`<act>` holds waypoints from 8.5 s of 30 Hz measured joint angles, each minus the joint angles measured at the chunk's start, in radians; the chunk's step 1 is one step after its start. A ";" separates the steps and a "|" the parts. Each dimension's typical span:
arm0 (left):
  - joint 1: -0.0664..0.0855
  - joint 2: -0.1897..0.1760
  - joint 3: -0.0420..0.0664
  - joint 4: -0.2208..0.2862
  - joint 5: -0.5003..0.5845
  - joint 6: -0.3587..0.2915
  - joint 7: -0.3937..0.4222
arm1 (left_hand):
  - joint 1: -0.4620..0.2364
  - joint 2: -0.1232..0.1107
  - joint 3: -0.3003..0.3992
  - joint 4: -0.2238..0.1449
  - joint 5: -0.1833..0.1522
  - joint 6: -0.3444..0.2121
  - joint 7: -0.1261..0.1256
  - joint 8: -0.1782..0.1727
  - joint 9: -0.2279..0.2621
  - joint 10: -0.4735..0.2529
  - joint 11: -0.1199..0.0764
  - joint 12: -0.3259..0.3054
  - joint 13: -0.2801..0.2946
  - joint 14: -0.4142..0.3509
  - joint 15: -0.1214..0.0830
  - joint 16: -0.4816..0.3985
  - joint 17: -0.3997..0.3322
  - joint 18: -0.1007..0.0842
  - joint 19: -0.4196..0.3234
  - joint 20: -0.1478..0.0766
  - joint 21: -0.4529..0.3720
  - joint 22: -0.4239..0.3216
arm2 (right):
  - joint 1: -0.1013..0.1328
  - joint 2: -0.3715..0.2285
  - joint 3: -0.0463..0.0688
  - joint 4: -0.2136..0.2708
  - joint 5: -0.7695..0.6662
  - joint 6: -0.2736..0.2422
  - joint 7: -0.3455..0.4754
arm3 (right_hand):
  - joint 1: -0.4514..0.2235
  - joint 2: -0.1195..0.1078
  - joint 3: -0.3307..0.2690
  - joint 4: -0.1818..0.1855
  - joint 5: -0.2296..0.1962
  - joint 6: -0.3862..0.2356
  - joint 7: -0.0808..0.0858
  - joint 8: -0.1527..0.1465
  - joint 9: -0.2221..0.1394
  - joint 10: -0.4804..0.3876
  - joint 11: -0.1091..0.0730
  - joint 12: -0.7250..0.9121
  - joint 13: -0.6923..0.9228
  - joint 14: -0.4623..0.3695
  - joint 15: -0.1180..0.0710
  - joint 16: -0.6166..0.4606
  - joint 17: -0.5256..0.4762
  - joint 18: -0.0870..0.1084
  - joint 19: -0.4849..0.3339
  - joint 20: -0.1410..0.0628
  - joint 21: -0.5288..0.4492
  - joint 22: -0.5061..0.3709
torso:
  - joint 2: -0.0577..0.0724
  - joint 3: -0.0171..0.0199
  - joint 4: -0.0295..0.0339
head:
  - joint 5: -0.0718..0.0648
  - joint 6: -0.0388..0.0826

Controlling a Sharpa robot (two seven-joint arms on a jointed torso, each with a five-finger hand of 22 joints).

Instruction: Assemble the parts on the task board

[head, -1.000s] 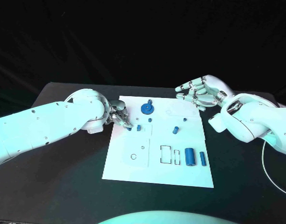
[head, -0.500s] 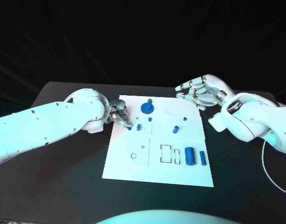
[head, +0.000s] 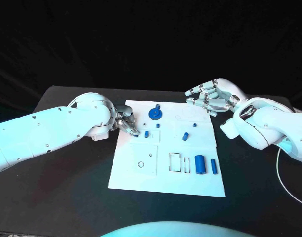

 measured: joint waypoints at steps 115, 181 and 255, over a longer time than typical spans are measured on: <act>-0.026 0.220 -0.037 -0.195 -0.280 -0.304 0.335 | 0.240 0.063 -0.282 -0.071 -0.076 0.068 0.093 -0.472 -0.482 -0.275 0.111 -0.828 -0.945 -0.005 0.080 -0.261 -0.184 0.070 -0.071 0.071 -0.394 -0.253 | -0.003 0.007 -0.001 -0.003 0.000 0.007 0.000 | 0.000 0.000 0.003 0.003 0.004 0.000 0.000 0.000 0.000 0.001 0.001 0.000 -0.005 0.000 0.000 -0.004 -0.005 0.000 0.000 0.000 -0.004 -0.008 | 0.000 0.0000 -0.0007 | -0.033 0.010; -0.024 0.054 0.014 -0.076 -0.167 -0.335 0.347 | 0.218 0.052 -0.026 -0.236 -0.114 0.219 0.088 -0.500 -0.485 -0.096 0.086 -0.908 -0.908 -0.002 0.062 -0.236 -0.206 0.055 -0.039 0.054 -0.241 -0.085 | -0.006 0.009 -0.001 -0.008 0.000 0.012 0.000 | 0.000 0.000 0.003 0.003 0.008 0.000 0.000 0.004 0.000 0.001 0.001 0.000 -0.005 0.000 0.000 -0.004 -0.005 0.000 0.000 0.000 -0.004 -0.008 | -0.005 -0.0022 0.0090 | -0.044 0.010; -0.038 0.116 0.002 -0.160 -0.164 -0.258 0.320 | 0.186 0.058 -0.038 -0.241 -0.118 0.206 0.097 -0.532 -0.487 -0.103 0.099 -0.946 -0.901 -0.002 0.062 -0.236 -0.233 0.055 -0.059 0.059 -0.269 -0.101 | -0.010 0.008 -0.001 -0.004 0.000 0.015 0.000 | 0.000 0.000 0.008 0.003 0.008 0.000 0.000 0.004 0.000 0.001 0.001 0.000 -0.005 0.000 0.000 -0.008 -0.005 0.000 0.000 0.000 -0.007 -0.008 | -0.004 -0.0009 0.0078 | -0.046 -0.002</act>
